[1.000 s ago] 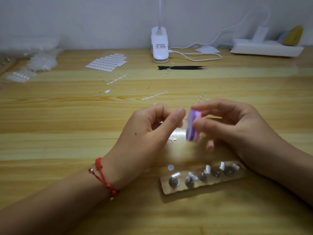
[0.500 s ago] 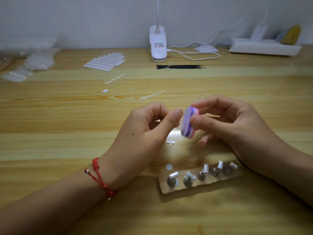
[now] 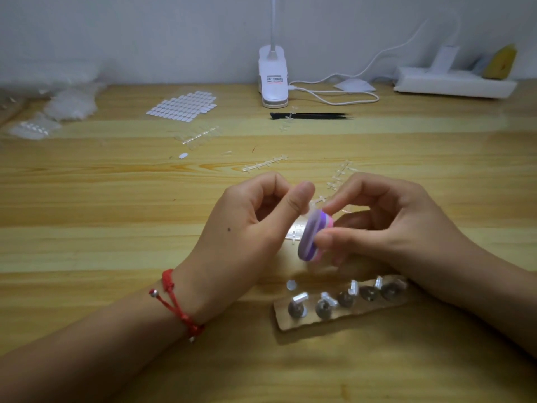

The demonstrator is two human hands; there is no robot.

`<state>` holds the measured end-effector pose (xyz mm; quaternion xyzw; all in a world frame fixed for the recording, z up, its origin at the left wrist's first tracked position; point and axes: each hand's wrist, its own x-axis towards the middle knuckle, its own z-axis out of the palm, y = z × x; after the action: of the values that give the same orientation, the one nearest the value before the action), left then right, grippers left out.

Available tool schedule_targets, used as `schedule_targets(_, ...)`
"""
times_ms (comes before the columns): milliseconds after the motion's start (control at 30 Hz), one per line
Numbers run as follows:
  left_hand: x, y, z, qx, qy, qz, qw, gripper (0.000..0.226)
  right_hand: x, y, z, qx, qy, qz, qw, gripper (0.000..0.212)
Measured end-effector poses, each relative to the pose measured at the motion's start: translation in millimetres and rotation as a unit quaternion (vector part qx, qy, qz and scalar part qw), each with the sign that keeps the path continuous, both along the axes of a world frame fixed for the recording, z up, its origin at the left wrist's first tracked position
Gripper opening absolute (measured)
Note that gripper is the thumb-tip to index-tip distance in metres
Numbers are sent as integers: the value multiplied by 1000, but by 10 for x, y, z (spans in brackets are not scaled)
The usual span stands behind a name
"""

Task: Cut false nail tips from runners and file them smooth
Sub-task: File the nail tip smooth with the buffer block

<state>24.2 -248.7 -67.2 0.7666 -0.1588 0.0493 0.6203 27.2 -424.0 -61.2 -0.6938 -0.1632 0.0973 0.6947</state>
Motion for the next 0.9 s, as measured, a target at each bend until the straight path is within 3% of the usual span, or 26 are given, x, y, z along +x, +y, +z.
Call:
schedule_targets(133,17,11,-21,13,-3,4,1000,29,26,-26,-11,33,-14,-59,998,29)
schedule_targets(233,26,14,-28,22,-11,4,1000,25,3,-2,-5,10,-15,-22,1000,26)
schedule_targets(333,23,7,-38,20,-8,4,1000,26,25,-25,-25,47,-23,-68,996,21)
schedule_targets(467,24,9,-36,12,-9,7,1000,29,16,-12,-4,13,-11,-7,1000,23)
schedule_targets(600,31,11,-31,10,-5,9,1000,26,32,-30,-11,37,-12,-35,999,24)
schedule_targets(700,23,4,-29,13,-7,4,1000,26,8,-18,10,14,-1,29,999,26)
schedule_targets(833,25,8,-20,11,1,10,1000,26,29,-33,-9,24,-16,-23,999,26)
schedule_targets(900,21,9,-19,12,0,6,1000,27,14,-17,-2,24,-9,9,1000,23)
